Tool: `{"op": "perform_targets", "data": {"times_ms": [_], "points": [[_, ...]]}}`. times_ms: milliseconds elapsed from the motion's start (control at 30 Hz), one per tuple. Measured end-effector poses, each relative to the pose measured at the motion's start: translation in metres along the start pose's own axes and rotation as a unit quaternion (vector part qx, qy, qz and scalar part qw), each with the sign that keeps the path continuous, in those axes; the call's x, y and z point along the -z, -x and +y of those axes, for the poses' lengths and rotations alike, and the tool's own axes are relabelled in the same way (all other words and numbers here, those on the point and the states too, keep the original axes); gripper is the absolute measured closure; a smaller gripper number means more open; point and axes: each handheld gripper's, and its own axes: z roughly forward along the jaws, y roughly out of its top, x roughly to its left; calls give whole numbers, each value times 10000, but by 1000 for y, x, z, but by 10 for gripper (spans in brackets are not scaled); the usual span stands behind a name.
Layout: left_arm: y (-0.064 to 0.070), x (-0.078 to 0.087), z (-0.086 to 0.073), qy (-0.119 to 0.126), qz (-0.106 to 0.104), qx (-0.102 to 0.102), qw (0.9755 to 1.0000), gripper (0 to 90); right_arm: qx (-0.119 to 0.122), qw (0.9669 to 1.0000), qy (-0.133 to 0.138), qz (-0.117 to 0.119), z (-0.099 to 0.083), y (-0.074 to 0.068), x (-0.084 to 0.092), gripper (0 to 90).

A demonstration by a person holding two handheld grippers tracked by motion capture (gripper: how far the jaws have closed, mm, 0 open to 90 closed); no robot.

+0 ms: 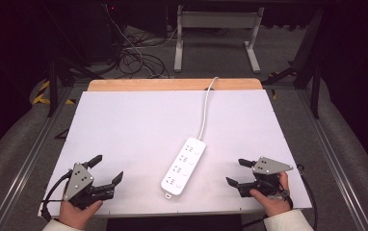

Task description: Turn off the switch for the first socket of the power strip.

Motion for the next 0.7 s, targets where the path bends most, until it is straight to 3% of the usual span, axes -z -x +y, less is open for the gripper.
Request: {"op": "perform_targets", "data": {"times_ms": [167, 700], "points": [[0, 0, 0, 58, 24, -6, 10000, 154, 136, 9999, 33, -78, 1, -1, 2, 204], [-1, 0, -1, 51, 22, 48, 10000, 146, 78, 9999, 88, -56, 1, 0, 3, 208]]}}
